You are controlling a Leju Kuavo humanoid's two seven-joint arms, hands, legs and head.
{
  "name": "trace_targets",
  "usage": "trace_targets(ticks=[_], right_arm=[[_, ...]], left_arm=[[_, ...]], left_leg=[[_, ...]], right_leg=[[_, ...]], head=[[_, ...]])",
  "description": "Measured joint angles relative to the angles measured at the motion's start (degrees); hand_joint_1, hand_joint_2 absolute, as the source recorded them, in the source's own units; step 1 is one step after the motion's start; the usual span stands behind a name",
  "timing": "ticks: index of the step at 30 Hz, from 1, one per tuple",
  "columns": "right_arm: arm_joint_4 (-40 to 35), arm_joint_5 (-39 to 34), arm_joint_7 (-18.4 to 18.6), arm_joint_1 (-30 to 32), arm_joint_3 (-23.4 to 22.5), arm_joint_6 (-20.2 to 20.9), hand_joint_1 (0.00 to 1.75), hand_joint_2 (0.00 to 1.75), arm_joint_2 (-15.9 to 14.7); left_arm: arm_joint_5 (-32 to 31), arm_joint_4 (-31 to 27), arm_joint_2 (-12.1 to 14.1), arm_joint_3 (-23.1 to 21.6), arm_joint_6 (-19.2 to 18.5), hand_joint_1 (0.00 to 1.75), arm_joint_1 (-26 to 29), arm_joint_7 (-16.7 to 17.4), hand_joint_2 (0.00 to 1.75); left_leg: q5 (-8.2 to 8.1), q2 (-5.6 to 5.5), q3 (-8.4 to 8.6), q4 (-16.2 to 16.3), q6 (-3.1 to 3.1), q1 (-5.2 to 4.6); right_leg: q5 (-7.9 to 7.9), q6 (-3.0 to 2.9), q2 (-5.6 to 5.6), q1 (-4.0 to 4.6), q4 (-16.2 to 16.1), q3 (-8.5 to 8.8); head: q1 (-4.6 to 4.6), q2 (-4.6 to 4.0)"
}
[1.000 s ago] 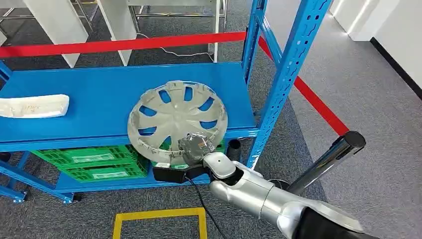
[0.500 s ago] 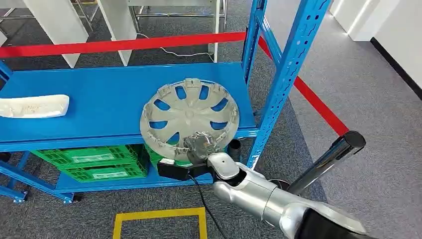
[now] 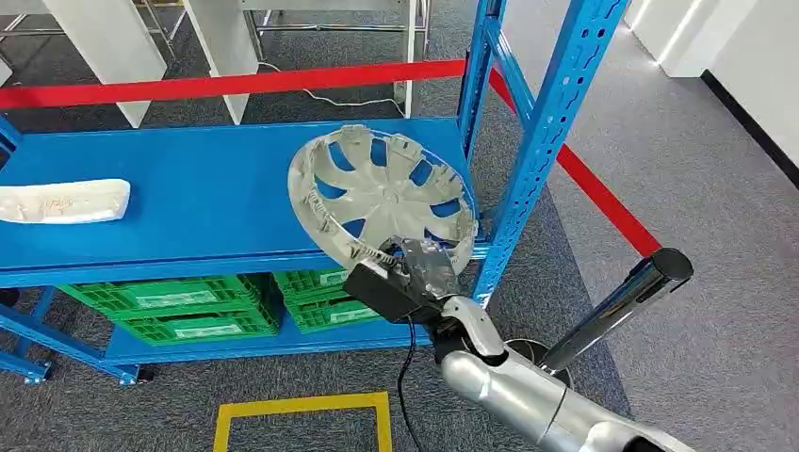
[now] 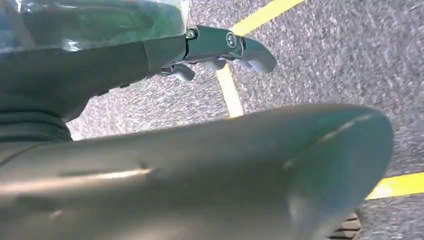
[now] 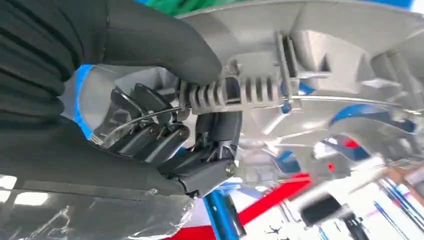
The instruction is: Take the parts from the cabinet and place them on the table.
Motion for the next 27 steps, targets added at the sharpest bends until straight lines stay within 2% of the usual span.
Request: trace_targets(ticks=[4,11,19,27], right_arm=[[-8.8,-3.6,-2.6,3.8,-3.8,-2.3,1.75,1.75,-2.2],[-20.0,-7.6,-4.1,7.4,-7.6,-0.8,1.75,1.75,-5.1],[-30.2,-22.0,-15.5,9.1,-8.4,2.3,1.75,1.75,-6.5],[-41.4,-35.2,-23.3,9.2,-8.4,8.5,1.75,1.75,-7.5]], left_arm=[[0.9,0.0,-0.4,0.0,0.9,0.0,0.3,-2.0,0.0],[1.6,0.0,-0.9,0.0,0.9,0.0,0.5,-3.1,0.0],[2.0,0.1,-1.3,0.0,1.5,0.0,0.5,-4.7,0.0],[2.5,0.2,-1.3,-0.3,2.0,0.0,0.5,-5.5,0.0]], left_leg=[[0.0,0.0,-0.01,0.0,0.0,0.0],[-0.01,0.01,-0.01,0.0,-0.01,0.0],[-0.01,0.0,-0.04,0.0,-0.01,0.0],[-0.02,0.0,-0.03,0.0,-0.01,0.0]], right_leg=[[-0.01,0.01,-0.01,0.0,0.0,0.0],[-0.01,0.01,0.02,-0.01,0.0,-0.01],[-0.02,0.01,-0.01,-0.01,0.0,-0.03],[-0.02,0.01,0.0,-0.01,0.0,-0.02]], head=[[-0.02,0.0],[0.0,0.0],[0.02,0.0],[0.02,0.0]])
